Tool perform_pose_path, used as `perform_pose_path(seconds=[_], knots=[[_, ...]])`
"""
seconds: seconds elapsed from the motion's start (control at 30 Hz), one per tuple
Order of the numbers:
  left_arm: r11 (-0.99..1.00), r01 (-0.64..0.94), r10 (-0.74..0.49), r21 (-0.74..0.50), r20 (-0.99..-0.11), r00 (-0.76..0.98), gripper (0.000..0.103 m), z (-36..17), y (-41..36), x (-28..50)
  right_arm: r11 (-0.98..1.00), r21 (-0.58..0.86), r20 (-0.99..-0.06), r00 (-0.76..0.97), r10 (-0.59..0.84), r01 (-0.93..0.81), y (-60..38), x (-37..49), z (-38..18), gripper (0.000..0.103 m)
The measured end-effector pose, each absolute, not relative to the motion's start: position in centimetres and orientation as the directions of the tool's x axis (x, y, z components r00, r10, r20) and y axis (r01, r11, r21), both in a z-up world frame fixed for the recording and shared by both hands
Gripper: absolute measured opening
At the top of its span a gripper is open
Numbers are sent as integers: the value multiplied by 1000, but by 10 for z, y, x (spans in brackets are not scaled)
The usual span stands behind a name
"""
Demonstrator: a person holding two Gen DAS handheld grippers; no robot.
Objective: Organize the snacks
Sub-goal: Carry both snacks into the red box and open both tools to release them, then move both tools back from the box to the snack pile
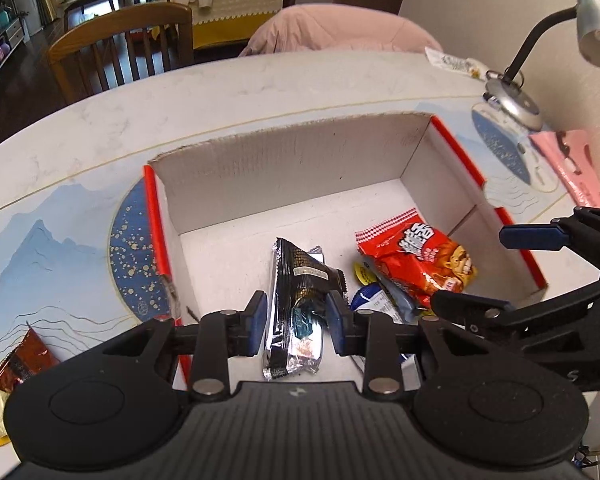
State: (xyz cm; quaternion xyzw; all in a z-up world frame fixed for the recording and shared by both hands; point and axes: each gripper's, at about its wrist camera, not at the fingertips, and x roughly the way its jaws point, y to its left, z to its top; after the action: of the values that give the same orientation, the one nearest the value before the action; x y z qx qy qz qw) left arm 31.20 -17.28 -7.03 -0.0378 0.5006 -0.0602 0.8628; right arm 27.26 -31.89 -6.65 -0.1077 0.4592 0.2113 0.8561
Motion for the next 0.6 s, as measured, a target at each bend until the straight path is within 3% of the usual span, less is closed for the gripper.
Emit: perform_pose_path(seconds=[0.43, 0.5, 0.6], knots=[[979, 101, -204, -179, -770, 605, 32, -22, -137, 254, 888, 119, -746, 551, 375, -444, -305, 224, -20, 88], [980, 94, -197, -177, -755, 625, 46, -16, -128, 243, 884, 135, -733, 555, 393, -448, -299, 216, -15, 88], [980, 89, -193, -179, -727, 660, 54, -8, -114, 226, 878, 147, -717, 563, 412, -455, -287, 204, -10, 89]])
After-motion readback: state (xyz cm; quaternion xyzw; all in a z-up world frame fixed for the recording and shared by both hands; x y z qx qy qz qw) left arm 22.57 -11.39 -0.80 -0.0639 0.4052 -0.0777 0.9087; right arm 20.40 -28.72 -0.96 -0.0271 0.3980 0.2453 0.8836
